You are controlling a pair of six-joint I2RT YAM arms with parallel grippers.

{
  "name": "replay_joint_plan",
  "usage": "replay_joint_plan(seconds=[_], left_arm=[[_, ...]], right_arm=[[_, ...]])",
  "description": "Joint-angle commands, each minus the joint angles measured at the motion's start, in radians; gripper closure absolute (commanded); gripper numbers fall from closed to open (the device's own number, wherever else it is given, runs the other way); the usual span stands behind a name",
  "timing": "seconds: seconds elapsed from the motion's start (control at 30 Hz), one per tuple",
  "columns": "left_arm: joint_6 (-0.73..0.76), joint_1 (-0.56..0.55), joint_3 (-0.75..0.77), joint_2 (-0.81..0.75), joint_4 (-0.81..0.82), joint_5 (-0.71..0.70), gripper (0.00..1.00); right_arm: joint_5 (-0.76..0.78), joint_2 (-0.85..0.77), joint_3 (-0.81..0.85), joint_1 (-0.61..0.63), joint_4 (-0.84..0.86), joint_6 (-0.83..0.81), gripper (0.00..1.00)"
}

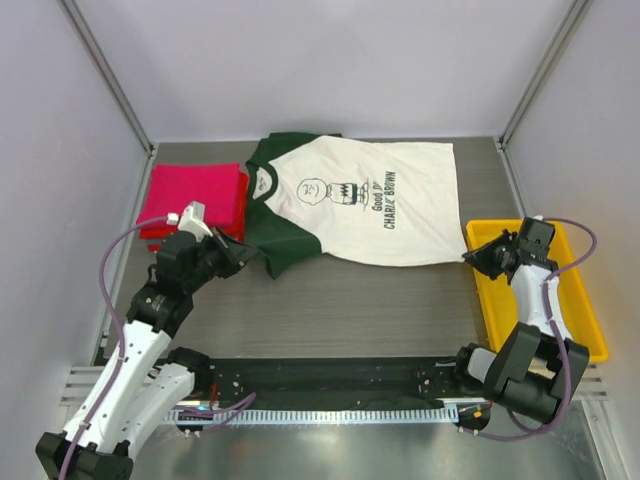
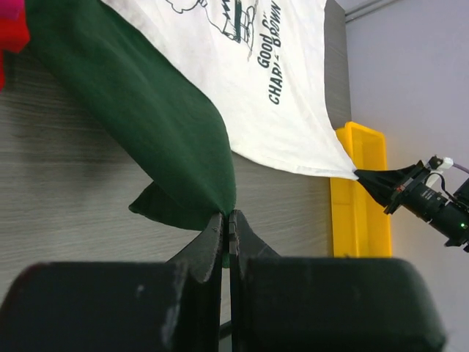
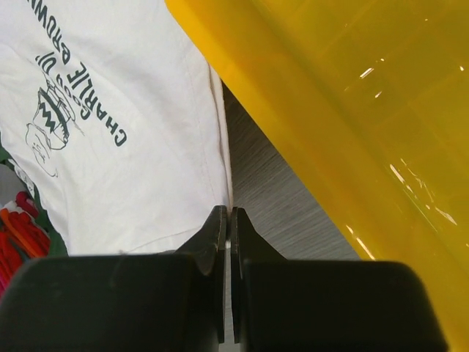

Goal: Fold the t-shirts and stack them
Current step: Fold the tshirt

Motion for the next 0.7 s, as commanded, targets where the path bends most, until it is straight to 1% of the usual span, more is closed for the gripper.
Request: replay_joint_plan(seconds=[0.0,0.2,0.23,0.37,0.43,0.5,0.67], left_arm=[[0.001,0.0,0.015,-0.063,-0.068,0.011,1.0],[-0.022,0.0,-0.033,-0.181,-0.13,0.034,1.0],[-0.025,0.0,-0.041,-0.223,-0.156,0.034,1.0],[-0.054,0.0,-0.062,-0.292,-0.19,0.005,0.99],[-0.066,0.0,-0.055,-0.28,-0.197,-0.018,1.0],[-0.059,0.0,-0.036,-0.22,-0.194,-0.017,1.0],[-0.013,0.002,0.053,-0.064,-0.159,-0.037,1.0]], right_arm=[[0.033,-0.086,-0.006,0.002,-0.068,-0.054,0.99],[0.079,-0.158,-0.032,0.002,-0.108,-0.074,0.99],[0.083,-0.162,-0.039,0.002,-0.111,-0.075,0.99],[0.065,-0.159,-0.052,0.02,-0.111,-0.069,0.99],[0.103,-0.156,-0.041,0.037,-0.113,-0.06,0.99],[0.142,-0.149,-0.026,0.056,-0.108,-0.048,0.99],[0.171,-0.055,0.028,0.071,-0.088,-0.052,0.99]])
